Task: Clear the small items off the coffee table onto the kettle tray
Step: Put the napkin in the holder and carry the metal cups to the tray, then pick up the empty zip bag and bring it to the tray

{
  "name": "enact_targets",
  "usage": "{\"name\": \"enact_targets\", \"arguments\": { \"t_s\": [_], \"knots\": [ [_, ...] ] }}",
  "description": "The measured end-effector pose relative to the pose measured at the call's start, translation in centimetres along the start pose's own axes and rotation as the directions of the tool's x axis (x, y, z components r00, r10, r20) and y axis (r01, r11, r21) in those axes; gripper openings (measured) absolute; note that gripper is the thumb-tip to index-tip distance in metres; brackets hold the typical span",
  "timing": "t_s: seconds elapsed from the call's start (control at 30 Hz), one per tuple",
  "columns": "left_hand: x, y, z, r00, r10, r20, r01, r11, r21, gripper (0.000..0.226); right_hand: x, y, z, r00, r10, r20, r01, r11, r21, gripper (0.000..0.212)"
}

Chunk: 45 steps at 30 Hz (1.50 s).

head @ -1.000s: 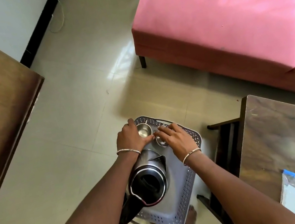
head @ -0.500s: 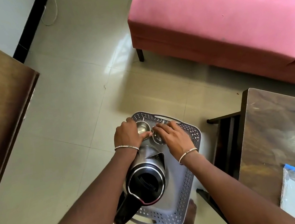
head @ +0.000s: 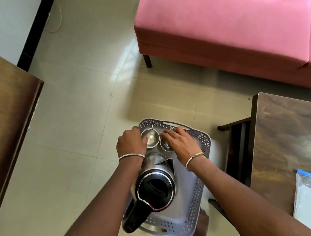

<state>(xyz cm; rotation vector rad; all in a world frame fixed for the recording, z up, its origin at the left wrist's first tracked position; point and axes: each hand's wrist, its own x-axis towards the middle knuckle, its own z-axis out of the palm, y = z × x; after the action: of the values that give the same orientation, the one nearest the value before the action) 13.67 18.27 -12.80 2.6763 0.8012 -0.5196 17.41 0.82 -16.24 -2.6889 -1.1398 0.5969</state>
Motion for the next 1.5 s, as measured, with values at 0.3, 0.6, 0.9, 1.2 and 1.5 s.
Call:
{"name": "enact_targets", "arguments": {
  "t_s": [0.3,0.6,0.9,1.2,1.5],
  "knots": [
    [-3.4,-1.1,-5.3,0.987,-0.151,-0.049,0.124,0.928,-0.352,0.019,-5.5,-0.1,-2.7,0.941,0.291,-0.172,-0.242,0.935,0.258,0.063],
    [-11.7,4.3,-9.2,0.999,0.035,-0.03,-0.045,0.862,-0.504,0.014,-15.3,-1.7,-6.3,0.79,0.589,-0.17,-0.444,0.741,0.503,0.029],
    [-19.9,10.5,-6.5,0.981,0.192,0.038,-0.141,0.827,-0.544,0.014,-24.8,0.2,-9.2,0.571,0.777,-0.267,-0.386,0.541,0.748,0.015],
    [-28.3,20.1,0.6,0.962,0.254,0.096,-0.178,0.855,-0.487,0.012,-39.0,9.4,-6.9,0.451,0.868,-0.207,-0.461,0.425,0.779,0.015],
    [-35.3,32.5,8.4,0.971,0.183,0.154,-0.082,0.861,-0.502,0.012,-51.7,19.8,-5.9,0.421,0.9,-0.111,-0.518,0.339,0.785,0.02]
  ]
}}
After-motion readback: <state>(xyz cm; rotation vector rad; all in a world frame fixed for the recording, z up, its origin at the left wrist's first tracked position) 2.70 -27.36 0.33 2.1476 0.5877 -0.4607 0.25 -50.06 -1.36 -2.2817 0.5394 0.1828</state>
